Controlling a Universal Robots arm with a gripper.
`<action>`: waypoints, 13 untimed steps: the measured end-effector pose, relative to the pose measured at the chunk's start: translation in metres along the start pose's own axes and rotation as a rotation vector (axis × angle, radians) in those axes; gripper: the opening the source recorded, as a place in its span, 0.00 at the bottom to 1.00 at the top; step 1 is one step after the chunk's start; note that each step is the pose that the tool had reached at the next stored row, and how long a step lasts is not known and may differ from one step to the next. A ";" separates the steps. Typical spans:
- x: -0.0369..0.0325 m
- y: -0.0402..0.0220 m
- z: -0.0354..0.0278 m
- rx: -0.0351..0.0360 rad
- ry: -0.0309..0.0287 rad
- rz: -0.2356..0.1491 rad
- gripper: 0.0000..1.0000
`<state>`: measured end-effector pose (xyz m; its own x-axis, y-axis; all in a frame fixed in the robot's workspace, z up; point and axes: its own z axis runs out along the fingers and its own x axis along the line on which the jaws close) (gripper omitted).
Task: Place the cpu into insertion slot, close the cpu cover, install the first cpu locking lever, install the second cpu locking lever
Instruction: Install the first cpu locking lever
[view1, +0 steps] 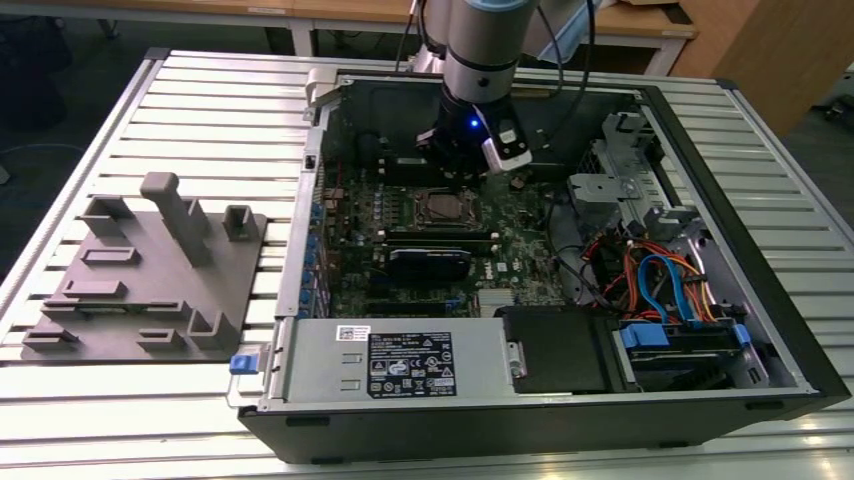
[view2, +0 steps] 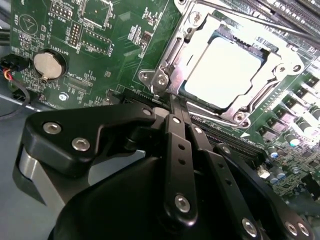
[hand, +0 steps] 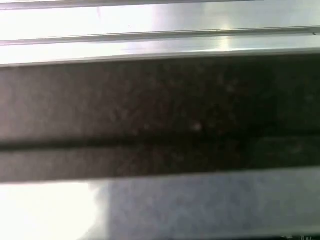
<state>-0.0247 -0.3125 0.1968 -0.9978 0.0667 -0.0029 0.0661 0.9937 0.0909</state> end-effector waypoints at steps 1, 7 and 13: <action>0.0000 0.0000 -0.0005 -0.0004 -0.0001 0.000 0.11; -0.0001 0.0002 -0.0031 -0.0022 -0.0001 0.000 0.11; 0.0000 -0.0003 -0.0006 0.0146 -0.0009 0.000 0.11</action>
<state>-0.0247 -0.3129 0.1974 -0.9978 0.0667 -0.0038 0.0662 0.9949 0.0764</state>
